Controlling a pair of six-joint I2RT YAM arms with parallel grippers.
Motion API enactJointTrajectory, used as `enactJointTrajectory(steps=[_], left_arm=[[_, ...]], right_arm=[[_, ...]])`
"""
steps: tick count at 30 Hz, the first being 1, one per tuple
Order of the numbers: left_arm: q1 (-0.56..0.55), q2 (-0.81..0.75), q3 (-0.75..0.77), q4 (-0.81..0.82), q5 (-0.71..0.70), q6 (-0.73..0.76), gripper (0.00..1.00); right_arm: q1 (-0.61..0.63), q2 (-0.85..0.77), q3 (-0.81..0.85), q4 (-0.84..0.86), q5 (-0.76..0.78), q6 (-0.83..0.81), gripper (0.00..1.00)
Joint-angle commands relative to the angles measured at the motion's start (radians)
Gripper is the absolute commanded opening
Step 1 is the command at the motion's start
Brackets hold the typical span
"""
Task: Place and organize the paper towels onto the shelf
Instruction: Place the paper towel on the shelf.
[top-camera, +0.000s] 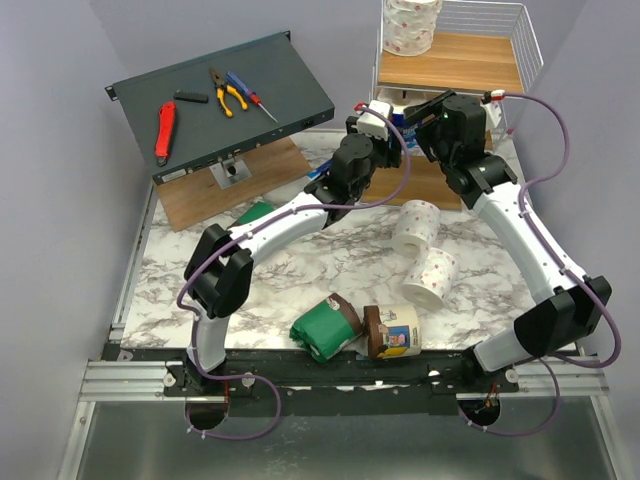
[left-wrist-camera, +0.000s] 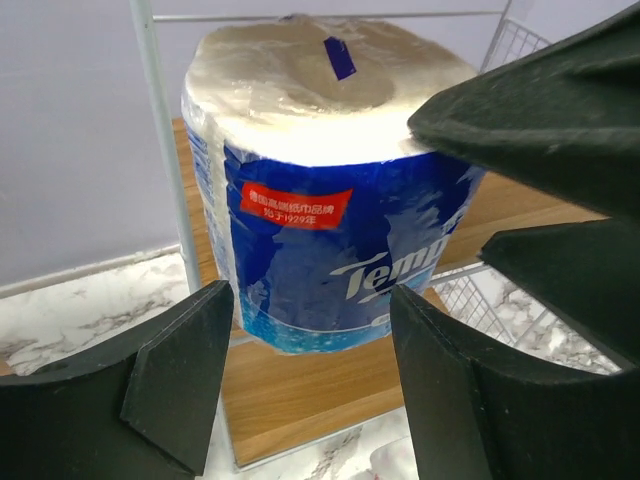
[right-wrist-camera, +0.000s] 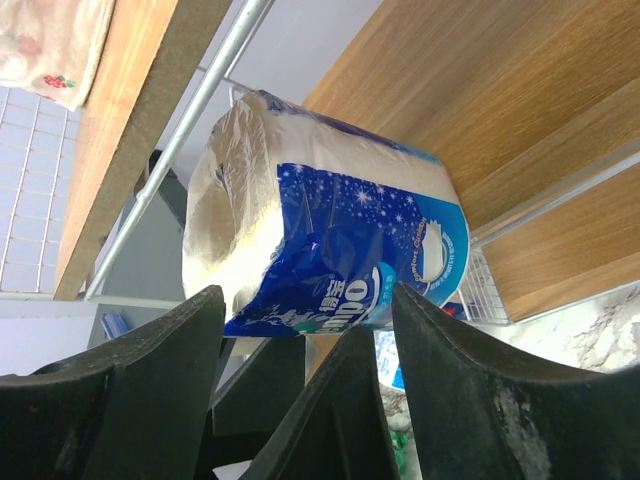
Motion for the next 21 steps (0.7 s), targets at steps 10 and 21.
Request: enactJointTrajectory(steps=[10,21], left_arm=[[0.000,-0.022,-0.013,0.014,-0.046,0.024,0.70],[-0.017,-0.237,-0.211,0.070,0.002,-0.020,0.74]], right_arm=[[-0.006,-0.128,-0.080,0.010,0.067,-0.129,0.74],[-0.006,-0.324,-0.399,0.311,0.019,-0.405,0.84]])
